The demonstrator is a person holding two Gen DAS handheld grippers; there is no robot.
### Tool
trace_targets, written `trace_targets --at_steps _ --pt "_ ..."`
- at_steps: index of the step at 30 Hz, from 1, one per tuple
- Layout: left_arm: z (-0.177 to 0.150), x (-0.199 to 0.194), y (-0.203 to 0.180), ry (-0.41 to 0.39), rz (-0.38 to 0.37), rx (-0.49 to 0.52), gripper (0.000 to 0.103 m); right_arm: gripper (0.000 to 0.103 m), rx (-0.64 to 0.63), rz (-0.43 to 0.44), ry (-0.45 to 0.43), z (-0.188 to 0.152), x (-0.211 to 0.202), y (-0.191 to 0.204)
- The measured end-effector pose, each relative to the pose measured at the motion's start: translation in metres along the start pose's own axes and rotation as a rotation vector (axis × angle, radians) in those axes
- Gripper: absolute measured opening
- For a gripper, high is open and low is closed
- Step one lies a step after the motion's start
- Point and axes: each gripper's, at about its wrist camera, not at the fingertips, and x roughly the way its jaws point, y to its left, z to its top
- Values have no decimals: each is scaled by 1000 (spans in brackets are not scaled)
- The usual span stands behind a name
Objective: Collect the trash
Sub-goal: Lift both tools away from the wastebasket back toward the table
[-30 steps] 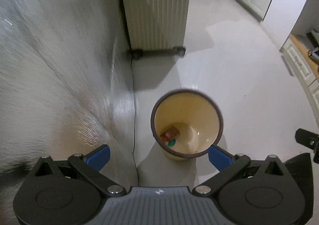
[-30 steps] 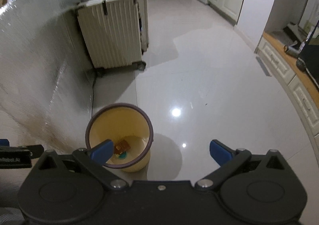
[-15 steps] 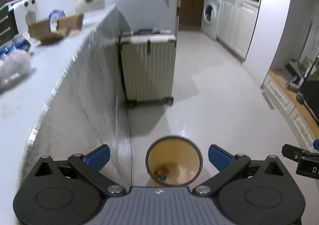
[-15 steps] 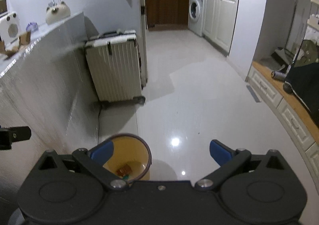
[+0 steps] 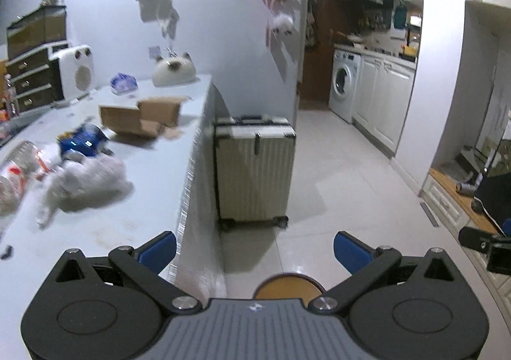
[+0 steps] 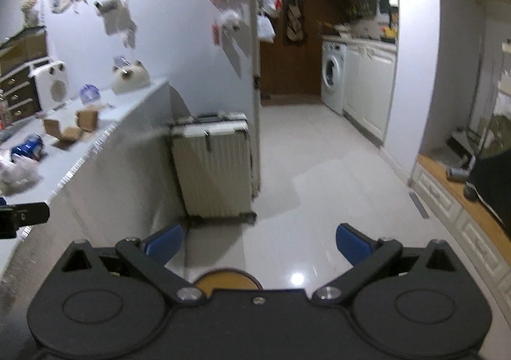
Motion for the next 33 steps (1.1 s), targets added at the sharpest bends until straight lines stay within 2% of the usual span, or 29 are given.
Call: trace_targets --at_steps 8,17,26,33 --pt "15 -39 39 -100 39 -26 103 103 -55 69 -113 33 -25 41" --pt "25 -63 101 -163 116 -43 103 103 -70 206 -165 51 -17 98" --pt "20 -59 172 -153 213 -112 103 103 -108 338 -168 53 12 163" --pt "9 -42 218 -122 248 -153 103 103 -138 422 -156 60 44 213"
